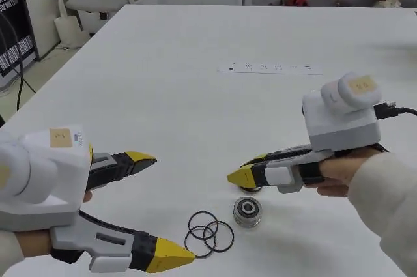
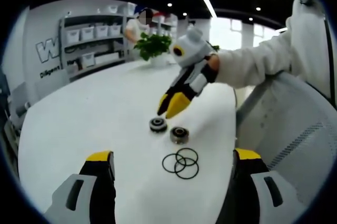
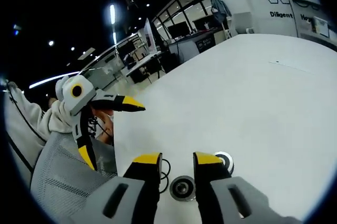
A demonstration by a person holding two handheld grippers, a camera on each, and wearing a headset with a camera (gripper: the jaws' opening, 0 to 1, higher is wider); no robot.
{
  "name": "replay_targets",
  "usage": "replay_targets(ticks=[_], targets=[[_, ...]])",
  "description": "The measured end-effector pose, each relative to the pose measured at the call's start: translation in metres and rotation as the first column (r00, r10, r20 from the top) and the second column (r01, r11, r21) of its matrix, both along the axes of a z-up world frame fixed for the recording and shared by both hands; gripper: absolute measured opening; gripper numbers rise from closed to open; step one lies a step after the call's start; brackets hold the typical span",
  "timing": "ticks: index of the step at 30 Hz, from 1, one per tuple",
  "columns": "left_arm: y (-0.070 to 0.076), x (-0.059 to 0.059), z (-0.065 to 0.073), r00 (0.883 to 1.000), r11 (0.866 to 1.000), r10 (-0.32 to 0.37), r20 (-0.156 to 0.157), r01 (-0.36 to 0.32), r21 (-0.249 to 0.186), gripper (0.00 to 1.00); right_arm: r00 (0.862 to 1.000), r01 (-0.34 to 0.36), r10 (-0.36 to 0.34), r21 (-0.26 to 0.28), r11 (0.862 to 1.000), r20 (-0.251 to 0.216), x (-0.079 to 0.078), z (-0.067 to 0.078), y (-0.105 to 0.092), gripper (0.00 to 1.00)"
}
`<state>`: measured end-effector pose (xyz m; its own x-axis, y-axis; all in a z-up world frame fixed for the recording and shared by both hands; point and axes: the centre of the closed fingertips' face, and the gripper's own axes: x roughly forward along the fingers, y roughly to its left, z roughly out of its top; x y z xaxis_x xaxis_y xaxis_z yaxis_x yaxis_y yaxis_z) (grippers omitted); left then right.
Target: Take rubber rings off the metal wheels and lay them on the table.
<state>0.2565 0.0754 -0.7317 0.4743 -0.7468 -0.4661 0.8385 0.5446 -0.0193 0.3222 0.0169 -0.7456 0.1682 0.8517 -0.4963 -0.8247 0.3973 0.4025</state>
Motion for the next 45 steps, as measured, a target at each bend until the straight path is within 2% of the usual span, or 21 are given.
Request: replay_targets(ticks=[3,9,16,19,22,25,32,36,41,45], targets=[[0.000,-0.001,-0.001,1.000,1.000,-0.003,-0.001,0.003,0.004,0.94,1.000,0.019,-0.019,0.015,1.000,0.010,0.005,0.005,-0.002,0.24],[0.000,0.000,0.000,1.000,1.000,0.003,-0.001,-0.003,0.000,0.95,0.997,0.044,-0.048,0.068,0.997,0.066,0.013,0.021,-0.004,0.26],[0.002,0.001,0.001,1.000,1.000,0.010,0.000,-0.010,-0.002,0.94,0.991,0.075,-0.087,0.110,0.991,0.104,0.023,0.033,-0.009,0.29],[0.002,0.002,0.002,1.000,1.000,0.014,0.004,-0.014,-0.005,0.95,0.987,0.105,-0.123,0.162,0.981,0.108,0.030,0.044,-0.012,0.33],[0.002,0.003,0.004,1.000,1.000,0.019,0.007,-0.019,-0.013,0.95,0.980,0.129,-0.153,0.181,0.975,0.128,0.037,0.049,-0.018,0.33],[0.002,0.004,0.008,1.000,1.000,0.023,0.016,-0.023,-0.019,0.95,0.974,0.160,-0.187,0.199,0.967,0.125,0.043,0.051,-0.024,0.34],[0.004,0.011,0.025,0.998,0.998,0.042,0.047,-0.040,-0.044,0.95,0.964,0.211,-0.237,0.199,0.957,0.121,0.055,0.047,-0.039,0.35],[0.000,0.015,0.042,0.996,0.997,0.035,0.082,-0.030,-0.064,0.95,0.958,0.244,-0.267,0.185,0.952,0.108,0.060,0.038,-0.046,0.34],[-0.003,0.022,0.060,0.993,0.997,0.026,0.113,-0.017,-0.078,0.93,0.956,0.259,-0.276,0.157,0.953,0.099,0.062,0.028,-0.053,0.33],[-0.004,0.031,0.071,0.990,0.998,0.013,0.139,-0.005,-0.064,0.92,0.956,0.262,-0.275,0.130,0.956,0.096,0.062,0.019,-0.056,0.33]])
